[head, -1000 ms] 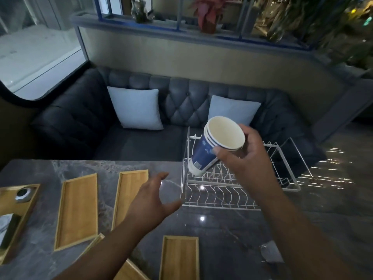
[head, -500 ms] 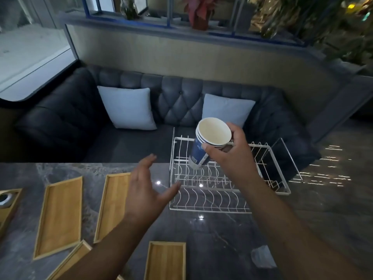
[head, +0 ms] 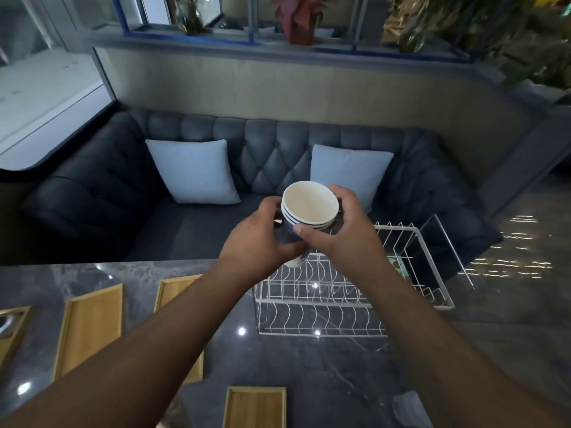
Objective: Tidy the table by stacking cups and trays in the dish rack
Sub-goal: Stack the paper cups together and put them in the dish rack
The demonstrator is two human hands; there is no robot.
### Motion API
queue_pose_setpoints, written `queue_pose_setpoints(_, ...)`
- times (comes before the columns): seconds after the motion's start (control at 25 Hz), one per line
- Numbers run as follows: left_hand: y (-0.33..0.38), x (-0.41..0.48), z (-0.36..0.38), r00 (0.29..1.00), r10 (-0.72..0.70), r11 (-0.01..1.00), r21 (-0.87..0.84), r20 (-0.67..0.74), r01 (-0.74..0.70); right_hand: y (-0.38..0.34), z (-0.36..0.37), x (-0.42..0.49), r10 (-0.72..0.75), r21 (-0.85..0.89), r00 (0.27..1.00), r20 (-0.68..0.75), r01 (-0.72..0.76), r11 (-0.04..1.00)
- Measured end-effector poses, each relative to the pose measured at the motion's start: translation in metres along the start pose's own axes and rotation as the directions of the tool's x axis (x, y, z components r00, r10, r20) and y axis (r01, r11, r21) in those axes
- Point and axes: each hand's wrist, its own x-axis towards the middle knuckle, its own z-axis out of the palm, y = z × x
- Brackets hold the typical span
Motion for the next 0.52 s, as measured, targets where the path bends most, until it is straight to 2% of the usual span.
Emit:
queue_pose_setpoints(0.24,-0.014,0.004,0.008,0.999,-0.035,0.942,0.334,0.014,0.029,0.025,0.022,0.000,0.062,-0.064,0.997,0.045,-0.059,0.996)
queue_pose_setpoints(0.52,-0.033,0.001,0.009,0.989,-0.144,0.957,0.259,0.039,0.129,0.029,0.044,0.003,0.092,-0.146,0.991,0.096,-0.077,0.986)
